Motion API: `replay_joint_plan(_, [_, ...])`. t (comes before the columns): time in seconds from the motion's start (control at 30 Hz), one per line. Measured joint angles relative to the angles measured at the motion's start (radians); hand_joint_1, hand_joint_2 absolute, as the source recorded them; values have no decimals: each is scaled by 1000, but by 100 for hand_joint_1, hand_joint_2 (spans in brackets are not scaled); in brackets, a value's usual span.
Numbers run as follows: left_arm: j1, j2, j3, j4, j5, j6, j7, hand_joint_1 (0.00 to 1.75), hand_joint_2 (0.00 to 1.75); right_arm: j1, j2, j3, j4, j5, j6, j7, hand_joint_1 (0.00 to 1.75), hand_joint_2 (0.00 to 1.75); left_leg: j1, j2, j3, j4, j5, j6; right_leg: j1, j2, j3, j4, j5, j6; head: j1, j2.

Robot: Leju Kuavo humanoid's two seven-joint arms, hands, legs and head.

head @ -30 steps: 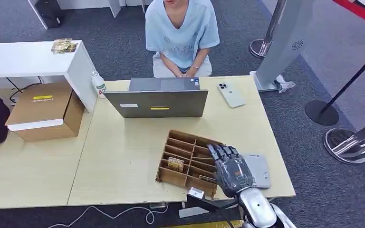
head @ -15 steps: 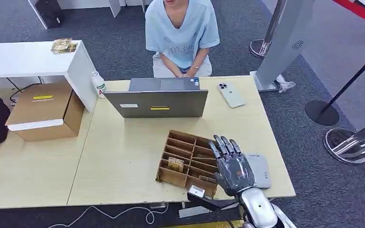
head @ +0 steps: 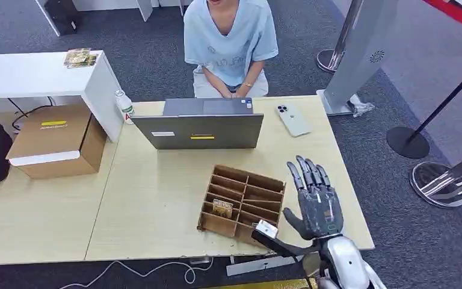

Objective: Pass the card to the sensor for recognition and then transmit it.

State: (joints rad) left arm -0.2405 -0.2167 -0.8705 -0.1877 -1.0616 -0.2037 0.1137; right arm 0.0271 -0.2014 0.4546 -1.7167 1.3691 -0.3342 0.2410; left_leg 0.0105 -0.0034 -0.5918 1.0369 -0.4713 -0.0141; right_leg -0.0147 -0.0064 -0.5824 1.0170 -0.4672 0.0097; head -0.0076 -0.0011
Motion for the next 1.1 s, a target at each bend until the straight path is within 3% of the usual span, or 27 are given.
replay_joint_plan(0.2, [0, 0, 0, 0, 0, 6, 2, 0, 0, 38, 20, -85, -69, -97, -133, -81, 0, 175, 0, 0, 0, 0, 0, 0, 0, 0, -1, 0, 0, 0, 0, 0])
replay_joint_plan(0.37, [2, 0, 0, 0, 0, 19, 11, 0, 0, 68, 26, -129, -101, -196, -149, -126, 0, 175, 0, 0, -1, 0, 0, 0, 0, 0, -1, 0, 0, 0, 0, 0])
replay_joint_plan(0.53, [7, 2, 0, 0, 0, 23, 14, 0, 0, 125, 18, -169, -157, -412, 7, -203, 7, 175, 0, 0, -1, 0, 0, 0, 0, 0, -1, 0, 0, 0, 0, 0])
replay_joint_plan(0.67, [12, 5, 0, 0, 0, 31, 12, 0, 0, 191, -28, -199, -218, -596, 125, -278, 17, 175, 0, 0, -1, 0, -2, 1, 0, 0, -1, 0, -1, 0, 0, 0])
replay_joint_plan(0.8, [13, 5, 0, 0, 0, 37, 9, 0, 0, 244, -91, -205, -256, -702, 197, -318, 14, 175, 0, 0, -1, 0, -2, 1, 0, 0, -1, 0, -1, 0, 0, 0])
replay_joint_plan(0.9, [14, 6, 0, 0, 0, 42, 0, 0, 0, 257, -138, -205, -266, -762, 231, -333, 23, 175, 0, 0, -2, 0, -2, 1, 0, 0, -1, 0, -1, 0, 0, 0])
replay_joint_plan(0.93, [15, 6, 0, 0, 0, 42, 0, 0, 0, 261, -155, -204, -268, -772, 236, -335, 38, 175, 0, 0, -1, 0, -2, 1, 0, 0, -1, 0, -1, 0, 0, 0])
replay_joint_plan(0.97, [16, 6, 0, 0, 0, 43, 0, 0, 0, 263, -166, -204, -268, -779, 241, -335, 101, 175, 0, 0, -1, 0, -2, 1, 0, 0, -1, 0, -1, 0, 0, 0])
replay_joint_plan(1.03, [17, 7, 0, 0, 0, 45, 0, 0, 0, 268, -189, -199, -268, -789, 249, -335, 131, 175, 0, 0, -2, 0, -2, 1, 0, 0, -1, 0, -1, 0, 0, 0])
replay_joint_plan(1.1, [17, 7, 0, 0, 0, 48, -1, 0, 0, 270, -208, -185, -267, -794, 254, -333, 129, 175, 0, 0, -1, 0, -2, 1, 0, 0, -1, 0, -1, 0, 0, 0])
